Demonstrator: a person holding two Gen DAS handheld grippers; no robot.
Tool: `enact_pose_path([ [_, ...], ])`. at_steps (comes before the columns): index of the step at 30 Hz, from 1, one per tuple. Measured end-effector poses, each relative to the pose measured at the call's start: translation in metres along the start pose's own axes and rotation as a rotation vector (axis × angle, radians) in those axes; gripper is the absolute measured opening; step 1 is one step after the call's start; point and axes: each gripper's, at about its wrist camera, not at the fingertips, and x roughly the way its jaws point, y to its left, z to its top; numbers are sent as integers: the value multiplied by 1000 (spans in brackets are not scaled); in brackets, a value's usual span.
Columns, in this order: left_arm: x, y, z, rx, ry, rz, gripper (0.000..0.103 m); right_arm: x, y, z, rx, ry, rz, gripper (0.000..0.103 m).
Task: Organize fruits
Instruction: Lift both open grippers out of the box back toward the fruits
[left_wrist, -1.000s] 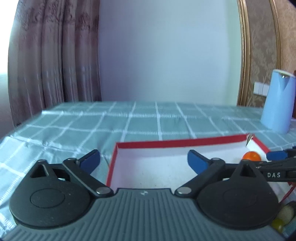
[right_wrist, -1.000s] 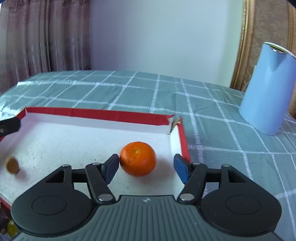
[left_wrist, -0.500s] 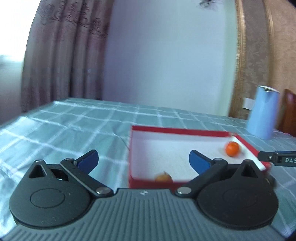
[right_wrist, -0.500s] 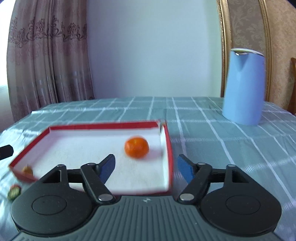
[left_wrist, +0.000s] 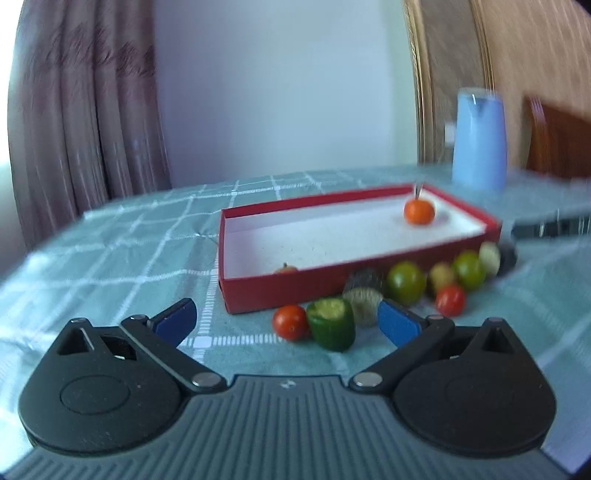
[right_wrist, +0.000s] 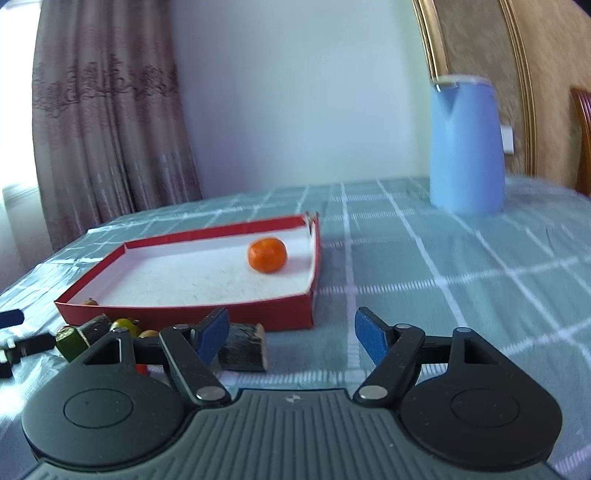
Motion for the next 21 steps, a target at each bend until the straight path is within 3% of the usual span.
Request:
enact_pose_path([
  [4,3,-12,-1,52,25,14,102,2,-5,-2,28,19,-5,75],
  [7,-1,-15,-2,-1,16,-34,89,2,-6,-4,45,33,-12,75],
  [10,1,-20,-1,-29,43,-55,85,4,-10,-5,67,48,-16,75],
  [18,6,-45,4,15,75,-80,85,5,-15,-6,101,60,-3,75],
  [21,12,-42,6,-14,113,-85,83,5,-16,-6,105,60,-3,75],
])
